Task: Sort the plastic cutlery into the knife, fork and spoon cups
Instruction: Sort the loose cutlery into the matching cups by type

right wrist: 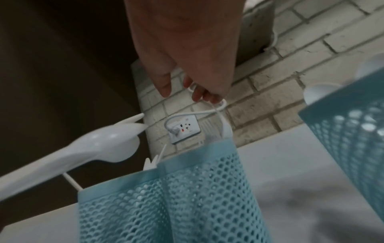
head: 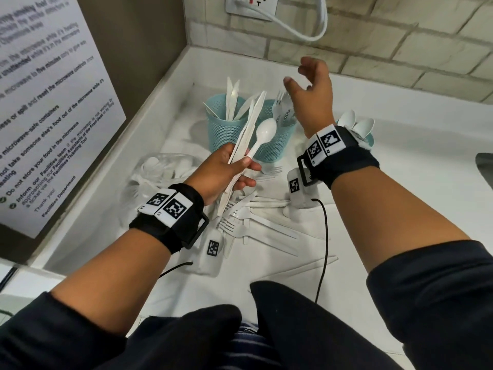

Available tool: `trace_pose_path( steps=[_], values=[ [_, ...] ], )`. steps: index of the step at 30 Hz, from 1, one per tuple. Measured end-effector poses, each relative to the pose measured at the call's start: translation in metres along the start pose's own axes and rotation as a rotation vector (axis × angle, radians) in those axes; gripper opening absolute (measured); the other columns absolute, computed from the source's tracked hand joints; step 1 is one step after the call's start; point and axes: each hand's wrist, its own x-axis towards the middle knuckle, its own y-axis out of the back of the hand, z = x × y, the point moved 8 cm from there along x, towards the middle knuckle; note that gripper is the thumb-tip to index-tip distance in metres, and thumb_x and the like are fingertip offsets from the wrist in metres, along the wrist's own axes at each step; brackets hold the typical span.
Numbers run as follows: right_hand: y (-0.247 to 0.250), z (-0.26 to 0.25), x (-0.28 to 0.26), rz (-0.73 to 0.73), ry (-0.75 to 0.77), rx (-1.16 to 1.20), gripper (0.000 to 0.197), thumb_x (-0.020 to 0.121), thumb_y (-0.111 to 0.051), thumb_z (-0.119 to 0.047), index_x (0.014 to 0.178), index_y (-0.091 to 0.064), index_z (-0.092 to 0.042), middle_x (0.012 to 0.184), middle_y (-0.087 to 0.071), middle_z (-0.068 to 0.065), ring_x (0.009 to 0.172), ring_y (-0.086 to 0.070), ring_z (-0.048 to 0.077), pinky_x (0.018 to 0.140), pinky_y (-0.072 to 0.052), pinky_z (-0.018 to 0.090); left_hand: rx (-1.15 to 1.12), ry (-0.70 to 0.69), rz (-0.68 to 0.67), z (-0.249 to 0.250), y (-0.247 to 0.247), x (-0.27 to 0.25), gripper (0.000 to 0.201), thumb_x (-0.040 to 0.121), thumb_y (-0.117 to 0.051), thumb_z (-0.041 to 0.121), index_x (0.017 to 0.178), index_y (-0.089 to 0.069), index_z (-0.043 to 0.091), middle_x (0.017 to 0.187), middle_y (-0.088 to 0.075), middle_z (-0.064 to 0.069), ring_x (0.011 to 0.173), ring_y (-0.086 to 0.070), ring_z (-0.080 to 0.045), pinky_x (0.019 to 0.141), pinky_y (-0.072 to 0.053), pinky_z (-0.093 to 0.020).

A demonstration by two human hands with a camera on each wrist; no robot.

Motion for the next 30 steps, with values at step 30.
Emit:
trace_pose_path(
  steps=[30],
  values=[
    [-0.030, -0.007, -0.060, -0.635, -0.342, -0.245, 0.030, 0.081, -0.071, -0.029, 0.104, -0.059, -0.014, 0.083, -0.062, 0.000, 0.069, -0.057, 0.009, 0.059, -0.048, 0.018, -0.068, -0.060, 0.102, 0.006, 0.001, -0.001, 0.015, 0.101, -0.037, 0.017, 0.106, -0.052, 0.018, 0.079, -0.058, -0.002, 0.055, -0.047, -0.008, 0.046, -0.037, -0.014]
  ],
)
